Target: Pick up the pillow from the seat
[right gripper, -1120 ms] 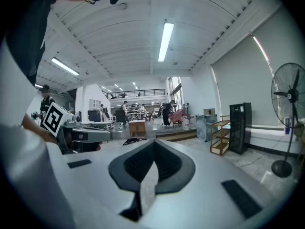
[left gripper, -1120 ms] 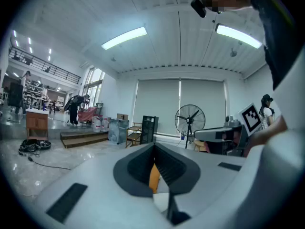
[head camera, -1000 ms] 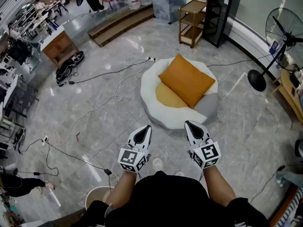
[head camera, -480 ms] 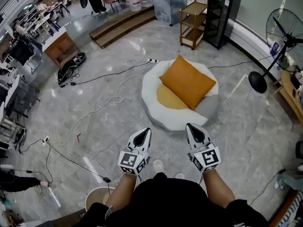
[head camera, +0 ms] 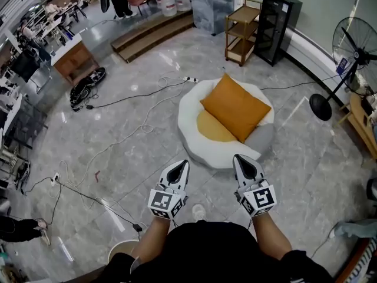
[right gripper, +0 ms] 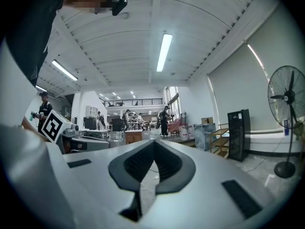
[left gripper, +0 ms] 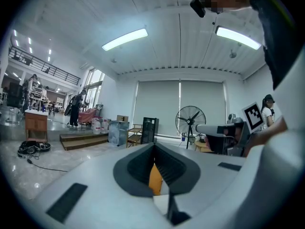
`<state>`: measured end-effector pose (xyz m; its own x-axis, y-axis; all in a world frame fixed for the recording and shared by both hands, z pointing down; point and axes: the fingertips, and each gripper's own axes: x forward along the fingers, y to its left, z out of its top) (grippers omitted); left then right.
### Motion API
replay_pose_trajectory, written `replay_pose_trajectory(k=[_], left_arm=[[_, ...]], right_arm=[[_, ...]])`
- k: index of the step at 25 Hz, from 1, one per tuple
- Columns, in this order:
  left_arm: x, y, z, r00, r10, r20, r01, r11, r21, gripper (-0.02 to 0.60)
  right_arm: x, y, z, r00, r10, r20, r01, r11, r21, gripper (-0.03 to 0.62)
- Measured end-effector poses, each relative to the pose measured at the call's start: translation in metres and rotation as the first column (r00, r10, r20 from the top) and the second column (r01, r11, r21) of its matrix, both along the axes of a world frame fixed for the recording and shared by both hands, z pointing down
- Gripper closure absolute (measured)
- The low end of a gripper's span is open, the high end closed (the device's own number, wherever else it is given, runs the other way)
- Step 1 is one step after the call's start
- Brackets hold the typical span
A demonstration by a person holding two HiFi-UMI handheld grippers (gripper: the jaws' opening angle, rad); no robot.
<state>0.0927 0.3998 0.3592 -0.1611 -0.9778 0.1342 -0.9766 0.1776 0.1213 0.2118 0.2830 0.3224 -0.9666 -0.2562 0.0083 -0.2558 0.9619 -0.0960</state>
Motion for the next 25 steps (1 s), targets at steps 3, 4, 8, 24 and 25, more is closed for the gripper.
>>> replay_pose_trajectory(k=[3, 4, 8, 24, 25], left_arm=[[-0.015, 0.0, -0.001, 1.0, 0.014, 0.001, -0.014, 1.0, 0.01, 0.569], [-0.02, -0.001, -0.002, 1.0, 0.018, 0.004, -0.018, 1.0, 0.014, 0.569], [-0.041, -0.003, -0.003, 0.999, 0.033, 0.009, -0.033, 0.999, 0.023, 0.569], [-0.085, -0.054, 0.017, 0.997, 0.075, -0.016, -0.075, 0.997, -0.003, 0.569], [-0.089, -0.061, 0.018, 0.997, 0.079, -0.015, -0.079, 0.997, -0.007, 0.569]], right_arm=[[-0.014, 0.0, 0.001, 1.0, 0.022, 0.006, -0.022, 1.0, 0.004, 0.588], [-0.019, -0.001, 0.001, 1.0, 0.031, 0.001, -0.031, 1.0, 0.006, 0.588], [-0.038, 0.0, 0.002, 0.999, 0.039, 0.005, -0.039, 0.999, 0.014, 0.588], [-0.085, -0.046, 0.024, 0.998, 0.057, -0.037, -0.057, 0.998, 0.005, 0.588], [-0.089, -0.055, 0.026, 0.997, 0.062, -0.038, -0.062, 0.998, 0.001, 0.588]])
